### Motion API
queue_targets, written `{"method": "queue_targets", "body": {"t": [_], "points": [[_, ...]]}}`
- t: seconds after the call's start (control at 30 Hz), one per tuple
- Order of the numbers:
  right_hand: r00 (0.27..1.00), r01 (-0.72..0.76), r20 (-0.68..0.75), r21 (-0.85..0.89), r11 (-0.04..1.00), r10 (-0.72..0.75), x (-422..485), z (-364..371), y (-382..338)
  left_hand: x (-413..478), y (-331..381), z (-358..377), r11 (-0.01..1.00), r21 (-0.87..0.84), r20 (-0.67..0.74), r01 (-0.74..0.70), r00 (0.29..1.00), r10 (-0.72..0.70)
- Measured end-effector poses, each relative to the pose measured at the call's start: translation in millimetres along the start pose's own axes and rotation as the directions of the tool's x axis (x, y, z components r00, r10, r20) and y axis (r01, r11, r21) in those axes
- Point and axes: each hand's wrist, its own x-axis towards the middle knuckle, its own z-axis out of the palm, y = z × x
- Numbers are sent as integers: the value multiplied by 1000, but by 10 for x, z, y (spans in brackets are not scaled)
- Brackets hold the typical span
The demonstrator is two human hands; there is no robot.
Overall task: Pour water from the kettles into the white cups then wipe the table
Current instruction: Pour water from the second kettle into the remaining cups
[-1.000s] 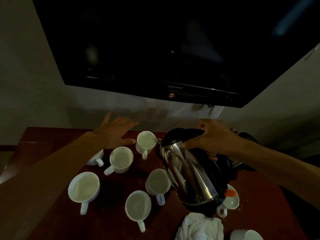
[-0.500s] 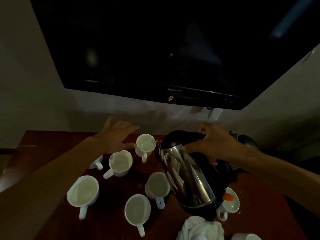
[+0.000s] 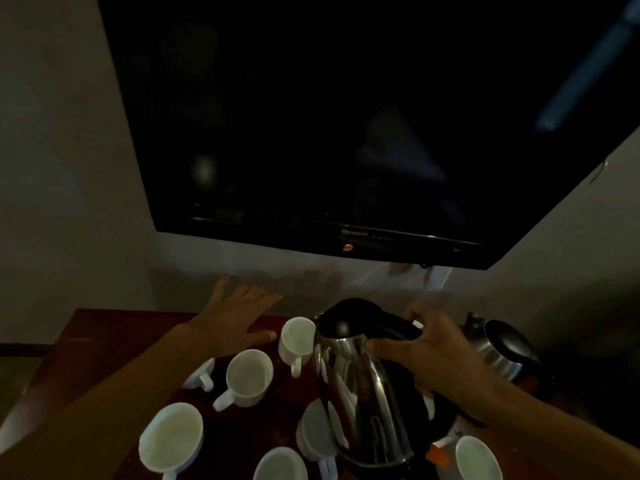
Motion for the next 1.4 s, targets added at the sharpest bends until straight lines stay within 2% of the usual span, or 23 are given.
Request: {"method": "queue_targets", "body": {"t": [0.23, 0.5, 0.7, 0.9, 1.13, 1.3, 1.4], "points": [[998, 63, 35, -81, 995, -60, -126, 152, -197, -292, -168, 75, 1000, 13, -35, 11, 999, -11], [987, 93, 143, -136, 986, -73, -202, 388, -286, -833, -220, 56, 994, -3, 8, 111, 994, -111], [970, 145, 221, -197, 970, -100, -166, 402, -360, -1079, -99, 65, 985, 2, -43, 171, 984, -170], [961, 207, 238, -282, 937, -141, -151, 401, -417, -1296, -16, -97, 972, 26, -62, 234, 971, -232], [964, 198, 234, -325, 925, -124, -215, 411, -488, -1364, 15, -214, 981, 37, -42, 190, 981, -188], [974, 128, 217, -294, 947, -65, -318, 447, -459, -1367, -181, -315, 992, 40, -21, 118, 993, -117], [980, 90, 197, -270, 959, -36, -361, 472, -459, -1332, -311, -356, 994, 98, -34, 56, 998, -53]]}}
